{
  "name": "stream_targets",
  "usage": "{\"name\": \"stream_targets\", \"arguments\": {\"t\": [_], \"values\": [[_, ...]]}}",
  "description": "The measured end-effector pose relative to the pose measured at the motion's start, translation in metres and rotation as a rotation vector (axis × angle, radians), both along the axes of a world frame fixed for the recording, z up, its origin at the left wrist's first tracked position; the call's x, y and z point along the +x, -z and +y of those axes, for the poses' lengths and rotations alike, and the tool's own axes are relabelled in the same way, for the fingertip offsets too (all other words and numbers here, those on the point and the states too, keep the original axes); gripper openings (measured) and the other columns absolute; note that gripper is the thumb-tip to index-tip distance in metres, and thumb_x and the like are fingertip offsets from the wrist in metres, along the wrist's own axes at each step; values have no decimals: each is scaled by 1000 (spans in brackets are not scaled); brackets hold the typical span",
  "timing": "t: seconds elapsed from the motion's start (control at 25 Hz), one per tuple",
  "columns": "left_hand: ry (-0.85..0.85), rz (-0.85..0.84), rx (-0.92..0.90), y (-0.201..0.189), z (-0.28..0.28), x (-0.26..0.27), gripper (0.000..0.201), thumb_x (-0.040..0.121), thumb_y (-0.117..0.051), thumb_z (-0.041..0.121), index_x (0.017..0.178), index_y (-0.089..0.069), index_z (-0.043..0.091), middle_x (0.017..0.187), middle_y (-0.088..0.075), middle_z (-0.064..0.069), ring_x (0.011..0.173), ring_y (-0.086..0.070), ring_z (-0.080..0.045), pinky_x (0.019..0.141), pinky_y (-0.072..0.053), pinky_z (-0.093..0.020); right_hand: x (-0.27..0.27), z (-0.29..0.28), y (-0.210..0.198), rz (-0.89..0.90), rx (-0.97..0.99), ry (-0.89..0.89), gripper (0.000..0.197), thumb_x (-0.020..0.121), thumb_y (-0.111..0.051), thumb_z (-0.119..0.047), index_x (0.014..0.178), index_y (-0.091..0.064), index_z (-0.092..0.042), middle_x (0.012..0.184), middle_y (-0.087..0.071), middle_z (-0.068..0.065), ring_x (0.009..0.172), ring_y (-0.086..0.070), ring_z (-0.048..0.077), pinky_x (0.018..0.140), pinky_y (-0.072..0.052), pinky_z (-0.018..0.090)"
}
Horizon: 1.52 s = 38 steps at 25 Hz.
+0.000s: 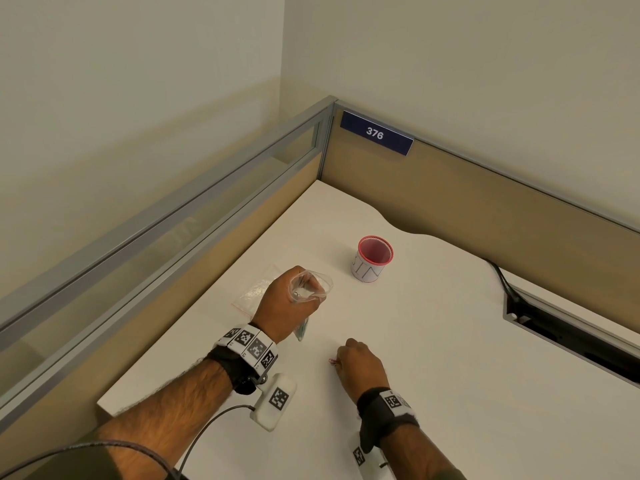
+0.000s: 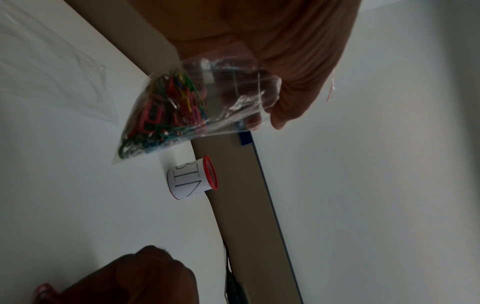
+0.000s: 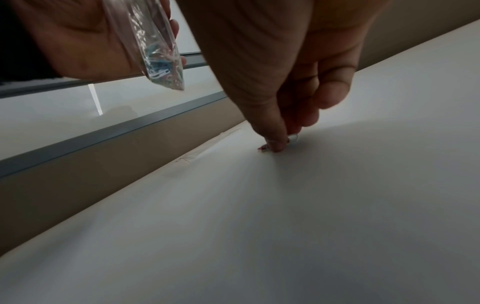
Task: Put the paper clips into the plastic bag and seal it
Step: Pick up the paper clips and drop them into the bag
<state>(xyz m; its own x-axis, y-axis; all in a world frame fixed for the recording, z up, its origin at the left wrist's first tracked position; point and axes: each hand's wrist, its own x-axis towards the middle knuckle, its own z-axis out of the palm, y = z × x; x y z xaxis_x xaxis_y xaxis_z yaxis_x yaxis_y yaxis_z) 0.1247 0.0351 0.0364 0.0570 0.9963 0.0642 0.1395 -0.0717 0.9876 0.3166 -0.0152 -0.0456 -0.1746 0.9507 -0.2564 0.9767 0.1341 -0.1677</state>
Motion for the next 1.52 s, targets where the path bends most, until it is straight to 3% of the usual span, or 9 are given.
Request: {"name": "stream_targets", "arguments": {"t": [0.32, 0.48, 0.72, 0.96, 1.12, 1.24, 1.36, 1.52], "values": [[-3, -2, -5, -1, -1, -2, 15, 81, -74, 3, 91, -63, 7, 96, -71, -8, 98, -66, -20, 90, -51, -26, -2, 5, -7, -4, -39, 18, 18, 89, -49, -18, 99, -62, -10, 106, -61, 8, 97, -57, 27, 78, -47, 33], [-7, -18, -8, 2, -1, -4, 17, 77, -74, 11, 90, -64, 8, 96, -71, -7, 99, -67, -20, 92, -51, -30, 11, 6, -21, 121, -62, 103, 5, 84, -56, -23, 81, -58, -19, 92, -58, 0, 87, -58, 21, 70, -42, 25], [8, 0, -19, 4, -1, 0, 14, 79, -74, 8, 88, -64, 11, 91, -71, -3, 95, -67, -18, 91, -52, -34, 26, 13, -93, 435, 137, 137, 12, 81, -68, -20, 74, -58, -23, 79, -58, -3, 69, -53, 14, 61, -42, 19], [57, 8, -12, 1, -2, 7, 15, 78, -74, 20, 90, -64, 21, 94, -72, 0, 98, -68, -17, 89, -54, -35, -16, 27, -175, 696, 367, 8, 7, 85, -69, -22, 81, -64, -20, 79, -60, -4, 69, -53, 10, 64, -47, 13], [61, 27, 1, -6, -2, 10, 17, 83, -73, 10, 96, -63, 15, 91, -70, -5, 91, -67, -20, 82, -55, -34, -33, 39, -175, 573, 330, -73, 14, 88, -64, -31, 92, -69, -19, 87, -60, -2, 75, -55, 12, 68, -54, 24], [60, 1, 6, -7, -1, 10, 18, 81, -73, 10, 96, -63, 11, 90, -70, -10, 87, -67, -23, 79, -53, -32, -36, 39, -170, 442, 312, -127, 18, 93, -59, -29, 102, -71, -20, 92, -61, -2, 80, -56, 11, 74, -55, 29], [58, 5, 12, -2, -1, 7, 16, 77, -73, 17, 91, -65, 18, 89, -70, 0, 92, -67, -16, 85, -53, -33, -29, 36, -175, 526, 396, -116, 12, 91, -61, -20, 96, -72, -17, 88, -62, -1, 77, -56, 12, 70, -51, 22], [53, -4, 11, 3, -2, 5, 16, 76, -73, 16, 89, -65, 18, 91, -71, 2, 97, -67, -15, 92, -52, -35, 4, 37, -152, 553, 425, 82, 4, 88, -65, -18, 90, -68, -18, 84, -60, -4, 74, -55, 9, 68, -46, 17]]}}
